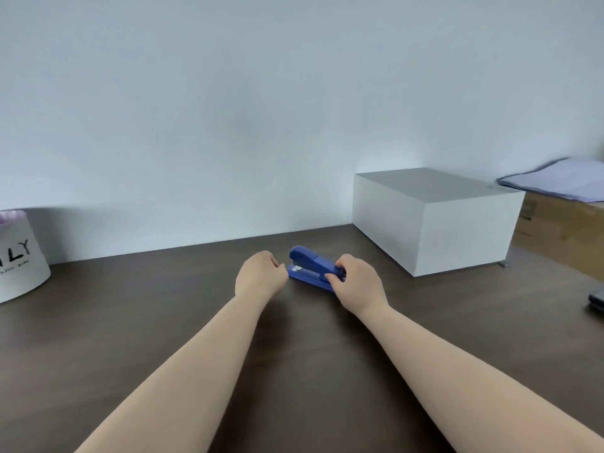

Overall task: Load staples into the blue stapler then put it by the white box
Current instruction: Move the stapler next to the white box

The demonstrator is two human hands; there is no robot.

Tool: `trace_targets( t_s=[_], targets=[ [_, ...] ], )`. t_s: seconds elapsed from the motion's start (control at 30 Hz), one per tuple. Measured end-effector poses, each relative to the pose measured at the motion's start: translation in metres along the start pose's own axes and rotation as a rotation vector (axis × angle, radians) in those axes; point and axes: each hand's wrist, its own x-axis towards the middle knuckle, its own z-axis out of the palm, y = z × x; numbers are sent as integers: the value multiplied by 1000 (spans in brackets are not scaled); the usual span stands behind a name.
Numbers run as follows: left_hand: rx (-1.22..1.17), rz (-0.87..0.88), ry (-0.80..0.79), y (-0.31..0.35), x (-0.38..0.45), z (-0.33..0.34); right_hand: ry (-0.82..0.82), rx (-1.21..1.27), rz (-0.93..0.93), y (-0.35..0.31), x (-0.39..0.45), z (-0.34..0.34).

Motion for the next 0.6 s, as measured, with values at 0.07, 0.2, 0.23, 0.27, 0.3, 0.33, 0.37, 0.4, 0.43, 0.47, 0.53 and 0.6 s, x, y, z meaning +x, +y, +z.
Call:
trace_targets(
  t_s=[0.07, 0.2, 0.23, 0.27, 0.3, 0.33, 0.37, 0.4, 0.43, 0.47, 0.53, 0.6],
  targets=[
    [-27, -8, -35, 12, 8, 18, 29, -6, 48, 12, 13, -3],
    [-51, -15, -50, 28, 19, 51, 81, -58, 117, 31, 42, -3],
    [-47, -13, -42, 31, 20, 58, 93, -70, 134, 34, 50, -1],
    [-36, -5, -33, 33, 22, 64, 105, -79, 151, 37, 58, 1],
    [-19, 10, -26, 34, 24, 69, 115, -88, 162, 40, 66, 3],
    [-2, 31, -25, 36, 27, 73, 122, -99, 171, 42, 74, 5],
    [10, 54, -29, 37, 31, 75, 128, -113, 175, 44, 81, 7],
    [16, 73, -35, 38, 35, 77, 131, -126, 176, 46, 89, 9],
    [21, 87, -40, 38, 39, 78, 135, -138, 175, 47, 96, 11],
    [26, 95, -41, 38, 43, 79, 140, -144, 174, 50, 102, 13],
    [37, 106, -31, 38, 50, 81, 150, -167, 164, 55, 114, 18],
    [57, 120, -23, 39, 55, 82, 154, -209, 160, 60, 123, 21]
  ],
)
